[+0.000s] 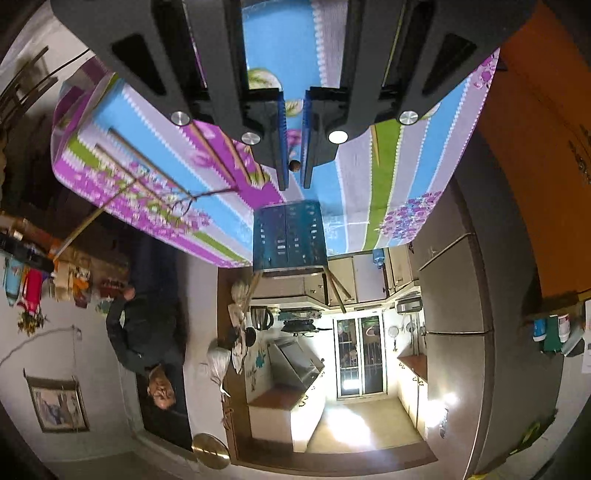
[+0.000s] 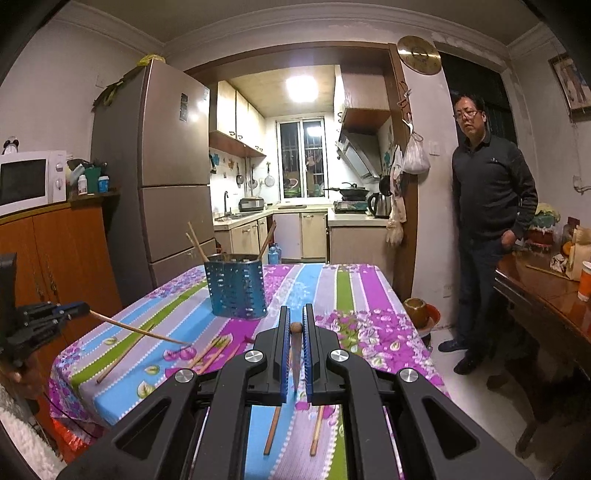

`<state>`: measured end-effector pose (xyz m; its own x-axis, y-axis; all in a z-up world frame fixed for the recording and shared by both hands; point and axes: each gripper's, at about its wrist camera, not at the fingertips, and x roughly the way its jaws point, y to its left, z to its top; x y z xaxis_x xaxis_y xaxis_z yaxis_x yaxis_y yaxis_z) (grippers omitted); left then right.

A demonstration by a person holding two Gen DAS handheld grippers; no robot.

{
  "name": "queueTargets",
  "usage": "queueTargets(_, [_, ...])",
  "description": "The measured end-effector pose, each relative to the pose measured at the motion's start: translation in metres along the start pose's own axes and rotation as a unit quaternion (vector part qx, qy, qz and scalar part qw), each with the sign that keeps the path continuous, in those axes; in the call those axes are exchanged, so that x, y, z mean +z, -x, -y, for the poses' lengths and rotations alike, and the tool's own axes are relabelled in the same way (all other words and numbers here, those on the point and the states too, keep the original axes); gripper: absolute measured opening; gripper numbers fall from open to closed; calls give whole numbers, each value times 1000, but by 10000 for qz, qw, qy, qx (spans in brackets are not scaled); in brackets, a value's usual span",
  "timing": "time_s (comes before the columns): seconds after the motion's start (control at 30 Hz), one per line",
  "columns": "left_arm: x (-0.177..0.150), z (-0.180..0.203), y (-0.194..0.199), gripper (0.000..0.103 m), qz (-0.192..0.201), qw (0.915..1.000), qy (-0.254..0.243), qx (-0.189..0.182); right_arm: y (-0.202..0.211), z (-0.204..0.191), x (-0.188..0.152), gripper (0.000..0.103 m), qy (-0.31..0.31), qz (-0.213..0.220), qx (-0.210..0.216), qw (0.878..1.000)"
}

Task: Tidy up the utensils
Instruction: 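Lift both held chopsticks upright and move them toward the blue holder, then lower both held chopsticks into the blue utensil holder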

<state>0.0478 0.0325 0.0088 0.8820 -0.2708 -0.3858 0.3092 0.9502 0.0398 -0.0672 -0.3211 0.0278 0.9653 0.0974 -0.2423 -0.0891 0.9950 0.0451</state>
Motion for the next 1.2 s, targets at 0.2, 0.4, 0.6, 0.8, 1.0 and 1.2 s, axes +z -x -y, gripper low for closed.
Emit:
queueTargets(0.2, [28, -16, -2, 5, -19, 9990, 422, -124, -8, 0, 14, 8, 105, 4, 39, 9999])
queueTargets(0.4, [41, -16, -3, 5, 11, 9988, 473, -140, -18, 5, 23, 8, 21, -88, 111, 9999])
queueTargets(0.6, [51, -13, -6, 5, -20, 9990, 433, -141, -23, 8, 33, 8, -42, -125, 213, 9997])
queueTargets(0.8, [59, -13, -5, 5, 42, 9991, 394, -151, -28, 8, 45, 8, 15, -160, 235, 9996])
queueTargets(1.0, [61, -14, -6, 5, 42, 9992, 378, -135, -30, 7, 57, 8, 22, -169, 298, 9994])
queueTargets(1.2, [70, -13, -7, 5, 90, 9992, 339, -202, -32, 1, 78, 8, 175, -132, 385, 9990])
